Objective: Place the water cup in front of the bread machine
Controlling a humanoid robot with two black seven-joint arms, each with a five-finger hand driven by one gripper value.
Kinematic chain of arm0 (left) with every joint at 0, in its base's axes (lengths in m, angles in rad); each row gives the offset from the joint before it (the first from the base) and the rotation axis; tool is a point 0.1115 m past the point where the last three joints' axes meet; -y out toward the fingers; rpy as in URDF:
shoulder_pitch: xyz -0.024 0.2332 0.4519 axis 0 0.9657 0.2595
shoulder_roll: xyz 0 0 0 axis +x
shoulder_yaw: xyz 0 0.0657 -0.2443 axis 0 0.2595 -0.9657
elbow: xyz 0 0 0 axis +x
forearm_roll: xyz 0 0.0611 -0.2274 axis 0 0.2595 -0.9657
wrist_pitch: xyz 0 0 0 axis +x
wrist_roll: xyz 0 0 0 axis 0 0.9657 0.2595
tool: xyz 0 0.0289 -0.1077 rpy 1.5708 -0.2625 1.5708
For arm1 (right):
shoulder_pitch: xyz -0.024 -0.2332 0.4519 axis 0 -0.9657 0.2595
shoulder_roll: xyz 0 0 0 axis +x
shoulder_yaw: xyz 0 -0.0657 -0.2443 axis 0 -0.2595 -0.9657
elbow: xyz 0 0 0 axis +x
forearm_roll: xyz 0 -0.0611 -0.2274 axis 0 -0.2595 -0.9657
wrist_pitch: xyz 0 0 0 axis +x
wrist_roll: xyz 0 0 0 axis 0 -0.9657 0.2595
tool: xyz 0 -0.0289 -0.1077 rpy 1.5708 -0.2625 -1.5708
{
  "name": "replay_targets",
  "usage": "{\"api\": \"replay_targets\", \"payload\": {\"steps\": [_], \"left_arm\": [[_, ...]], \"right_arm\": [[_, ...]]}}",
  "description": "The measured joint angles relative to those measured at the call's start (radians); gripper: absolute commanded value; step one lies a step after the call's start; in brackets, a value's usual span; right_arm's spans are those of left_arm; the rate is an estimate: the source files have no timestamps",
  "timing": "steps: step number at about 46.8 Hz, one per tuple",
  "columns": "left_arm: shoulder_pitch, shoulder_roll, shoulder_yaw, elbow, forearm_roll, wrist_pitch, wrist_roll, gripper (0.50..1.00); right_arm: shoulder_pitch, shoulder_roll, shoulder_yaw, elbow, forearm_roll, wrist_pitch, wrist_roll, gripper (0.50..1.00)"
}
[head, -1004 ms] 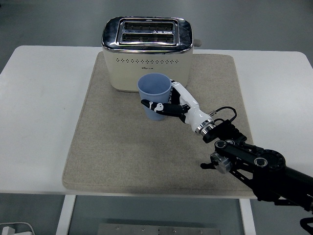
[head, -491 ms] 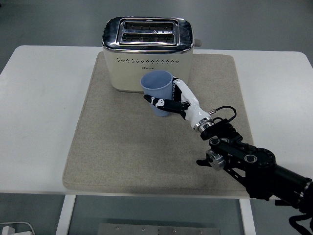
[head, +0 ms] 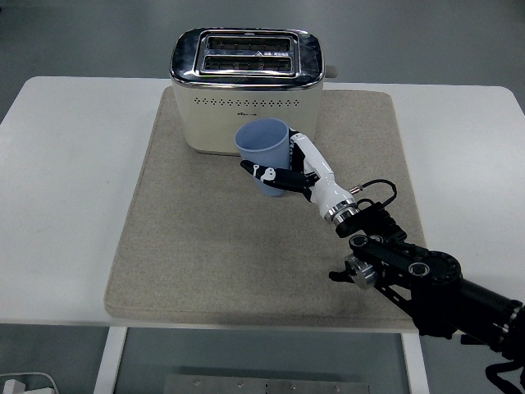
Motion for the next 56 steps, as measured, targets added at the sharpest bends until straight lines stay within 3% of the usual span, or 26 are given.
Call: {"api": "replay_targets", "payload": {"steps": [13,14,15,20,41,52,56], "left_arm": [[0.000,0.000,0.000,0.000,0.000,0.000,0.000,1.000],[0.000,0.000,0.000,0.000,0.000,0.000,0.000,1.000],[0.000,0.000,0.000,0.000,0.000,0.000,0.000,1.000],[0.000,0.000,0.000,0.000,0.000,0.000,0.000,1.000],[0.000,0.000,0.000,0.000,0.000,0.000,0.000,1.000],[0.000,0.000,0.000,0.000,0.000,0.000,0.000,1.000],[0.000,0.000,0.000,0.000,0.000,0.000,0.000,1.000]], "right_arm": [[0.000,0.000,0.000,-0.001,0.000,-0.001,0.001,0.500],[0.000,0.000,0.000,-0.001,0.000,-0.001,0.001,0.577],[-0.001,0.000,0.000,-0.002,0.000,-0.001,0.002,0.608],[-0.004,0.000,0.000,-0.002,0.000,-0.001,0.015,0.611],[-0.021,0.000,-0.021,-0.002,0.000,0.000,0.019,0.719],[-0.022,0.000,-0.032,-0.002,0.000,-0.002,0.021,0.858],[-0.021,0.000,-0.032,-0.002,0.000,-0.002,0.021,0.864]]}}
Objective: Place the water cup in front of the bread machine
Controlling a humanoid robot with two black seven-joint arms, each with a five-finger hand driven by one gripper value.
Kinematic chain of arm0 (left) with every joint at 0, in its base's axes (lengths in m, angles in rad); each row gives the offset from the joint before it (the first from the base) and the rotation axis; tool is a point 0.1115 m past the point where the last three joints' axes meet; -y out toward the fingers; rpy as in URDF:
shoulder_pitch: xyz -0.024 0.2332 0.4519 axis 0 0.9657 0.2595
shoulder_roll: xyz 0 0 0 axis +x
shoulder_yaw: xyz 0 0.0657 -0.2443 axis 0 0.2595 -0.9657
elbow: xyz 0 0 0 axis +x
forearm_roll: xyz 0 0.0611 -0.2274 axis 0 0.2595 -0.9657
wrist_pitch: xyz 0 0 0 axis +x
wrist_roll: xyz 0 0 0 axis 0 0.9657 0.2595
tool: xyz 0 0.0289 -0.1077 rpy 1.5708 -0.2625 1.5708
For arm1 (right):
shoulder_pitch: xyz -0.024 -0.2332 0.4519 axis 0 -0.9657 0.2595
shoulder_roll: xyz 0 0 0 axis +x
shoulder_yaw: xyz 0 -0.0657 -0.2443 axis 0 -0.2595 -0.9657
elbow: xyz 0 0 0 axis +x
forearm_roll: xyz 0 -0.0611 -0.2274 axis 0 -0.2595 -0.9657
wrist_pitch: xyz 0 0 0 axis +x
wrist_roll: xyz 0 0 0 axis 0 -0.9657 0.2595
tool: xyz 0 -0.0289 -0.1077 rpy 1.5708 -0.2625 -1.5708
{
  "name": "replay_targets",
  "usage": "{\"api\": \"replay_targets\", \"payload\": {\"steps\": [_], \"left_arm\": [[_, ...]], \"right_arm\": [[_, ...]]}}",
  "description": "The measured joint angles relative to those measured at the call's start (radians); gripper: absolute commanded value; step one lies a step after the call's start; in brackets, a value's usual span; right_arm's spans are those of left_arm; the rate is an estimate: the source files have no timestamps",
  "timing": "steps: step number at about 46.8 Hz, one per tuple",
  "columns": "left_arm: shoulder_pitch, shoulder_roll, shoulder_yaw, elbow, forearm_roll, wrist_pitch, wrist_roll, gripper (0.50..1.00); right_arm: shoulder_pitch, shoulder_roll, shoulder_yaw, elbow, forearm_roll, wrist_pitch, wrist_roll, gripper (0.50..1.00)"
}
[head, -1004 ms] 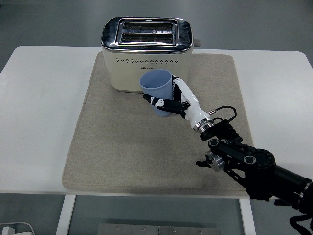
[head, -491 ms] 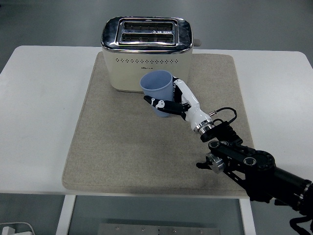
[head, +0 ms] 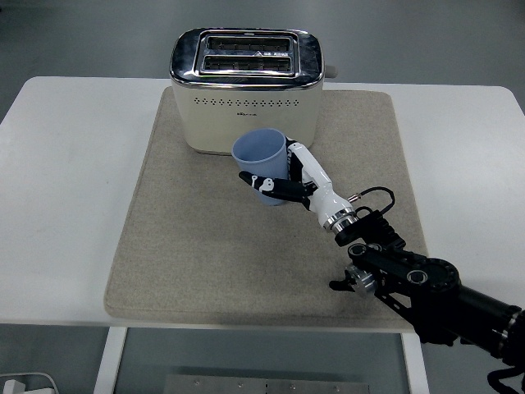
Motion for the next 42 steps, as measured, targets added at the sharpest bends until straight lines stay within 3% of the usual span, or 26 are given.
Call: {"api": "replay_targets", "payload": {"steps": [3,42], "left_arm": [[0.000,0.000,0.000,0.000,0.000,0.000,0.000,1.000],[0.000,0.000,0.000,0.000,0.000,0.000,0.000,1.000]], "right_arm": [[0.001,0.000,0.001,0.000,0.000,0.000,0.000,0.905],[0.000,0.000,-0.006,0.006,0.002,-0.006,-0.001,0.909]]}}
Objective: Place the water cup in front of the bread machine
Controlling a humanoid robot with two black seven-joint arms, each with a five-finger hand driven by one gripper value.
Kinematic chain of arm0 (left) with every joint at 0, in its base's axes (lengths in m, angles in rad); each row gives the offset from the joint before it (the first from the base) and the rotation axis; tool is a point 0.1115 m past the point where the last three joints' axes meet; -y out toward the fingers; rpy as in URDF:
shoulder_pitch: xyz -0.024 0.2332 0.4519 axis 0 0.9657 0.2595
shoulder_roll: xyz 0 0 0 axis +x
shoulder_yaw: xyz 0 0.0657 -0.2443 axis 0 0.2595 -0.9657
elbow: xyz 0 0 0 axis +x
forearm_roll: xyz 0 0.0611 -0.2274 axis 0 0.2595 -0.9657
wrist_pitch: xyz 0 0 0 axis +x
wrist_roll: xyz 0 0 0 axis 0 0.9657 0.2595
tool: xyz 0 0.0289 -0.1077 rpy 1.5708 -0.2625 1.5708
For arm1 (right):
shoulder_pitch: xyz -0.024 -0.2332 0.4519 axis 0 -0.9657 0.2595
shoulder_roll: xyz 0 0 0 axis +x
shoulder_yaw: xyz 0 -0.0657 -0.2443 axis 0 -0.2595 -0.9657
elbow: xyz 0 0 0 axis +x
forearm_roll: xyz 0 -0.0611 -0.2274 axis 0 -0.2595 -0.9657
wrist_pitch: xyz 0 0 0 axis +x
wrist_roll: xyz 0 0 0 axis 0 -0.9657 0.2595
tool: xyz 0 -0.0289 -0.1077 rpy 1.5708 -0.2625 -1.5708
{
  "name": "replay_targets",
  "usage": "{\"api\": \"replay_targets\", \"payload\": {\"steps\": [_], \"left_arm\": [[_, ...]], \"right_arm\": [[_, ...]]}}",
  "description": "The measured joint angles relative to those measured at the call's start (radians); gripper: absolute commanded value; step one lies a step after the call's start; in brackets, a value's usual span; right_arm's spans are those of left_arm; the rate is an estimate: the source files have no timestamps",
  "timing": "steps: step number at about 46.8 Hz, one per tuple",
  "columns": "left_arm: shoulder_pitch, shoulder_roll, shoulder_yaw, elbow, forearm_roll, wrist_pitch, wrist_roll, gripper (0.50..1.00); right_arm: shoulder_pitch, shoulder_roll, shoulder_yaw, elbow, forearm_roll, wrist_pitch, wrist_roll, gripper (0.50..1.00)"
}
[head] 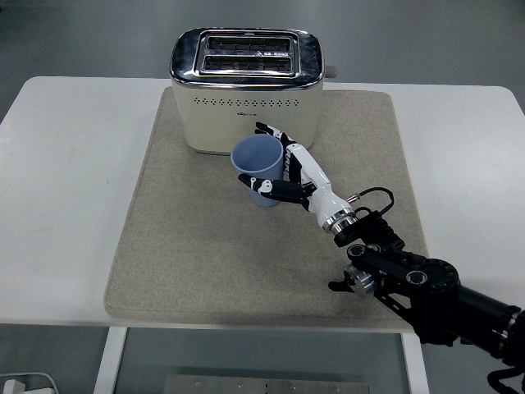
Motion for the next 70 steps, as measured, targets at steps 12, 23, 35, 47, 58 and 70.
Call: {"api": "replay_targets", "payload": {"steps": [12,23,35,47,58,70], "left_arm": [[0.000,0.000,0.000,0.000,0.000,0.000,0.000,1.000],[0.000,0.000,0.000,0.000,0.000,0.000,0.000,1.000],[0.000,0.000,0.000,0.000,0.000,0.000,0.000,1.000],[0.000,0.000,0.000,0.000,0.000,0.000,0.000,1.000],[0.000,0.000,0.000,0.001,0.000,0.000,0.000,1.000],[0.000,0.000,0.000,0.000,0.000,0.000,0.000,1.000]], "right_arm": [[0.009,0.000,0.002,0.002,0.000,0.000,0.001,0.911],[0.009,-0.007,0.001,0.057,0.001,0.001,0.002,0.911],[-0.002,-0.096,-0.003,0.113,0.002,0.003,0.001,0.911],[0.001,-0.144,0.000,0.120,0.003,0.003,0.000,0.911],[0.000,-0.243,-0.001,0.195,0.007,0.010,0.000,0.911],[-0.018,-0.339,-0.002,0.273,0.009,0.018,0.001,0.911]]}}
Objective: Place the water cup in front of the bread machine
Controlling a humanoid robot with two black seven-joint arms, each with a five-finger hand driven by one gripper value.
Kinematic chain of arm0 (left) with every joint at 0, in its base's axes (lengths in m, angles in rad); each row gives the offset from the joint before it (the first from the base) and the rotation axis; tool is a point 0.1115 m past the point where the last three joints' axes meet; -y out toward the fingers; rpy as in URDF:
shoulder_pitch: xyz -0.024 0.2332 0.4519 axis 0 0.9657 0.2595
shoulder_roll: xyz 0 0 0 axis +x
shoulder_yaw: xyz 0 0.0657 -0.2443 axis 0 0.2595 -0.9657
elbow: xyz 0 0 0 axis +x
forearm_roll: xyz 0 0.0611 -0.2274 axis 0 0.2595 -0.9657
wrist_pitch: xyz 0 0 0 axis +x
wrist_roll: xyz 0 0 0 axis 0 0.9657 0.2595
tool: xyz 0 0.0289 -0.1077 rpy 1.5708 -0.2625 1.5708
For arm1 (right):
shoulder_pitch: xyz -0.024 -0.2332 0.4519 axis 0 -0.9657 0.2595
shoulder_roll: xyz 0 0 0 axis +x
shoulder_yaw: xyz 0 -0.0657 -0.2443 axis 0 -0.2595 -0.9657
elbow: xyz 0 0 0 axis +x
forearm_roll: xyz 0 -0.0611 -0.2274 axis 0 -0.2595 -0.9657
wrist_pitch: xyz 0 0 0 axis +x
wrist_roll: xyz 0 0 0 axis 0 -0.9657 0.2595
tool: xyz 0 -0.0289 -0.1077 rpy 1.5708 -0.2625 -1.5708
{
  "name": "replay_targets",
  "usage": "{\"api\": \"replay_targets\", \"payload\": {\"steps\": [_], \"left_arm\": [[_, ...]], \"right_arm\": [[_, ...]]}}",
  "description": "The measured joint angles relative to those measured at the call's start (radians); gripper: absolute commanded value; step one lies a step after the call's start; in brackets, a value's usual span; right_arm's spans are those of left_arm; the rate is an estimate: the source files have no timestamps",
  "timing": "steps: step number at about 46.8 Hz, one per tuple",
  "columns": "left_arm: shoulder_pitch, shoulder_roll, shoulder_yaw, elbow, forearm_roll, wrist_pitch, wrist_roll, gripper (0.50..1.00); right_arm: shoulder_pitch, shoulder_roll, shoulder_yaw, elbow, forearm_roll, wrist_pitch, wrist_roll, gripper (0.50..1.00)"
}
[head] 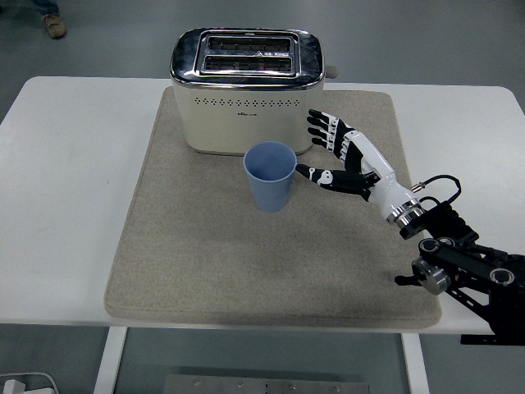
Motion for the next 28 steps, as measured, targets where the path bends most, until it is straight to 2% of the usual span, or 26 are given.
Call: {"api": "replay_targets", "payload": {"steps": [18,23,28], "left_arm": [[0.000,0.000,0.000,0.000,0.000,0.000,0.000,1.000],[0.000,0.000,0.000,0.001,0.000,0.000,0.000,1.000],[0.000,0.000,0.000,0.000,0.000,0.000,0.000,1.000]], "right_arm": [[0.002,-0.126,0.022,-0.024,0.008,0.020,0.000,0.911],[0.012,-0.128,0.043,-0.075,0.029,0.025,-0.012,0.911],[0.027,-0.118,0.091,-0.168,0.100,0.068,-0.016,0.911]]}}
